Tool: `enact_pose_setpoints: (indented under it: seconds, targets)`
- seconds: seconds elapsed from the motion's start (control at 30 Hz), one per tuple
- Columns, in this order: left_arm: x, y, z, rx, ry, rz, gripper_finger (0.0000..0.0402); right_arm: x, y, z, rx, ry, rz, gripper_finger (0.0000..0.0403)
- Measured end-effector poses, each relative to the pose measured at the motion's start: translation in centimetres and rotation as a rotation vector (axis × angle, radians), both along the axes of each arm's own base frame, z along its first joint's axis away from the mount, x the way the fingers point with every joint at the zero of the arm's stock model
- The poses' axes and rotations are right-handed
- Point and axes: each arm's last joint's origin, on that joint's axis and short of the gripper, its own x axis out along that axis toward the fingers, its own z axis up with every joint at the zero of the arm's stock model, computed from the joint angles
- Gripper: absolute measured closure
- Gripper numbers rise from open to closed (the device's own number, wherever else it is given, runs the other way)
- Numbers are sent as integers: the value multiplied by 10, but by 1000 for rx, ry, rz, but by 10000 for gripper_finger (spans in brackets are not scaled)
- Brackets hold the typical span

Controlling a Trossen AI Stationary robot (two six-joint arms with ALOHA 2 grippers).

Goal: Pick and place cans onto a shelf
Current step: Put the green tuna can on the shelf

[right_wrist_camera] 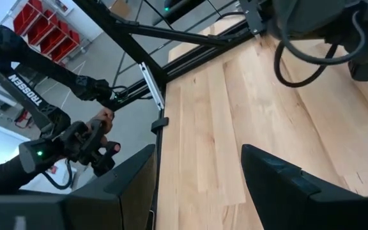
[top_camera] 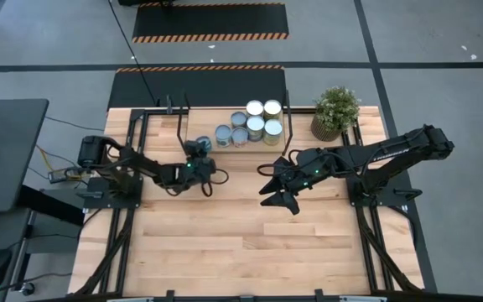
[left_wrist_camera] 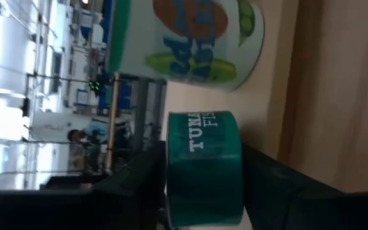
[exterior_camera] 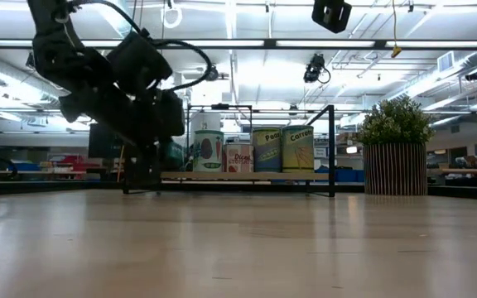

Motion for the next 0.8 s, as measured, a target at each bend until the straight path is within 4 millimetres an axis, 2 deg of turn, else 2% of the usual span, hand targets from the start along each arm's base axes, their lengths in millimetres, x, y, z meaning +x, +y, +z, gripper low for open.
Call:
enact_pose_setpoints:
  seconds: [0.17,0.33,0.63,0.8]
  targets:
    - [-2,8,-2,-51,-46,27,214,0,0,0,-3,-1,0,169]
    - [-1,5,-4,-106,-75,-13,206,0,0,0,-4,0,0,169]
    - [-1,5,-4,-127,-110,-4,104,0,0,0,-6,-1,0,169]
    - [-1,5,-4,-112,-111,10,90,0,0,0,-7,-2,1,169]
